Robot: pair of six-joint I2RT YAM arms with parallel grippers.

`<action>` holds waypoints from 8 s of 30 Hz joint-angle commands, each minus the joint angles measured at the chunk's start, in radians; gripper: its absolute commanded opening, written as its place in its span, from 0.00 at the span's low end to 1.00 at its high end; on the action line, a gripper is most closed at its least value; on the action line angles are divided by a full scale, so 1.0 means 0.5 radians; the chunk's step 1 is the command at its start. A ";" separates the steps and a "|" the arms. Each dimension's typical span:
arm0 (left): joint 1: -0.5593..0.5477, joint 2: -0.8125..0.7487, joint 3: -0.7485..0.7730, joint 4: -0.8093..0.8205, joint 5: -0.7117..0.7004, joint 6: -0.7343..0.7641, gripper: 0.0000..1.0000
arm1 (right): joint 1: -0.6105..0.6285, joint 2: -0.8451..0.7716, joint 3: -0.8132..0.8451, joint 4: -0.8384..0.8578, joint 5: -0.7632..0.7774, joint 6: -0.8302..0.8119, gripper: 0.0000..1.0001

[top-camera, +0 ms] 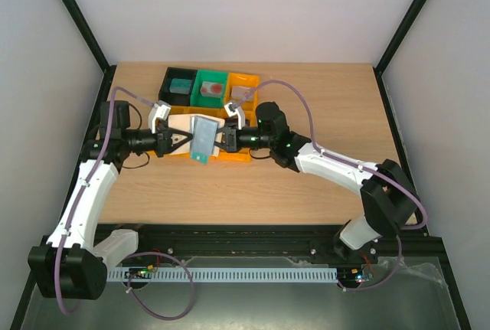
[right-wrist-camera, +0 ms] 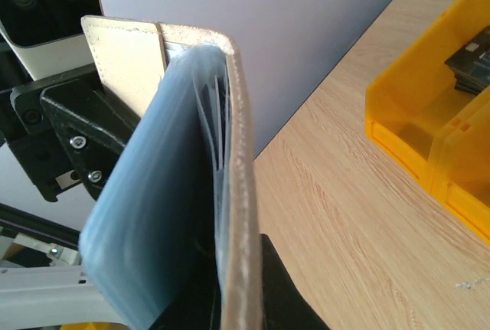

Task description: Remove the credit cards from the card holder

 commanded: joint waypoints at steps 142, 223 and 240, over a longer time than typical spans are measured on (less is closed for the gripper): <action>0.089 0.068 -0.097 0.575 0.264 -0.571 0.14 | 0.217 -0.174 -0.389 0.056 -0.071 -0.278 0.02; 0.003 -0.079 -0.270 0.069 -0.609 -0.424 0.99 | -0.136 -0.692 -0.052 -1.165 0.584 -0.569 0.01; 0.000 0.031 0.608 -0.325 -0.755 -0.082 0.99 | -0.134 -0.798 0.025 -1.280 0.636 -0.608 0.02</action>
